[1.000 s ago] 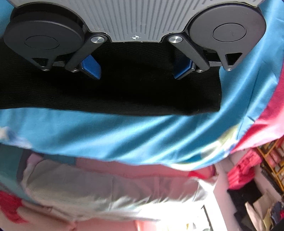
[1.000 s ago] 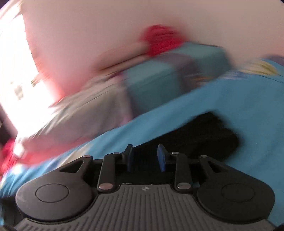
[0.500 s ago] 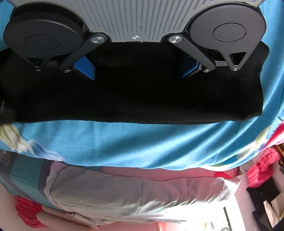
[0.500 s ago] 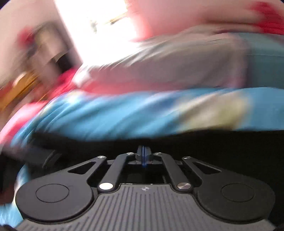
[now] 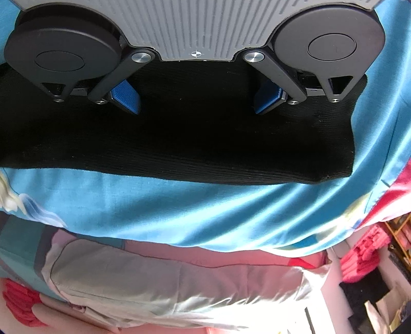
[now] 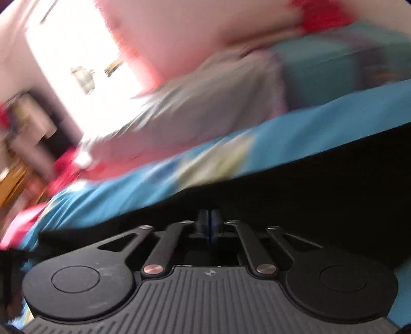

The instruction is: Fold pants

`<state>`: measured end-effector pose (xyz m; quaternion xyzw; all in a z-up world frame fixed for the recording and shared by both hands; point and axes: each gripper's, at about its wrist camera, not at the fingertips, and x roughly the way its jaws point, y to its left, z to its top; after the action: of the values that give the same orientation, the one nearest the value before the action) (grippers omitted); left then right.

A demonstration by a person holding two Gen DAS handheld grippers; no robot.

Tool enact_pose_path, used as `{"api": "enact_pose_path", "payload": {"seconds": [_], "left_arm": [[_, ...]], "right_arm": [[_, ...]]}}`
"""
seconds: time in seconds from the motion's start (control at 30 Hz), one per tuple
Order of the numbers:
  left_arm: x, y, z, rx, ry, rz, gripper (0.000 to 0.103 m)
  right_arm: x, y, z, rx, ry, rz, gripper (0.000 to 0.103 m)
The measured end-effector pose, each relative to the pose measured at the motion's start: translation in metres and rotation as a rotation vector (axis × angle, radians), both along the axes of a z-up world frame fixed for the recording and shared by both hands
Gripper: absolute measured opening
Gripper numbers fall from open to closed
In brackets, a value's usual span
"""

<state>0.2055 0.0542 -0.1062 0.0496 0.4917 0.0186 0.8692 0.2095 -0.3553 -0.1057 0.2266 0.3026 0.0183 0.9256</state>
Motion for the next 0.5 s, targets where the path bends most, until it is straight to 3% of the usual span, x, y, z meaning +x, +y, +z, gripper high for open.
{"api": "enact_pose_path", "payload": {"seconds": [0.03,0.1,0.17,0.2,0.23,0.3,0.37,0.5], "left_arm": [[0.001,0.000,0.000,0.001,0.003,0.002,0.103],[0.003,-0.001,-0.001,-0.001,0.004,0.005,0.103],[0.005,-0.001,-0.001,0.000,0.011,0.008,0.103],[0.006,-0.001,-0.001,0.002,0.014,0.009,0.103],[0.007,-0.001,-0.001,0.007,0.018,0.008,0.103],[0.008,-0.002,-0.001,0.017,0.023,0.004,0.103],[0.008,-0.002,-0.001,0.023,0.028,0.001,0.103],[0.008,-0.003,-0.001,0.026,0.032,0.001,0.103]], "right_arm": [[-0.008,-0.002,0.005,-0.042,-0.009,-0.062,0.066],[-0.021,-0.003,0.010,-0.055,-0.030,-0.048,0.065],[-0.024,-0.003,0.002,-0.041,0.006,0.024,0.064],[-0.029,-0.005,-0.002,-0.055,0.023,0.039,0.058],[-0.038,-0.013,-0.007,-0.080,0.027,0.027,0.042],[-0.042,-0.036,-0.011,-0.067,0.038,-0.081,0.022],[-0.050,-0.069,-0.011,0.023,0.041,-0.194,0.021],[-0.066,-0.101,-0.007,-0.025,0.063,-0.353,0.022]]}}
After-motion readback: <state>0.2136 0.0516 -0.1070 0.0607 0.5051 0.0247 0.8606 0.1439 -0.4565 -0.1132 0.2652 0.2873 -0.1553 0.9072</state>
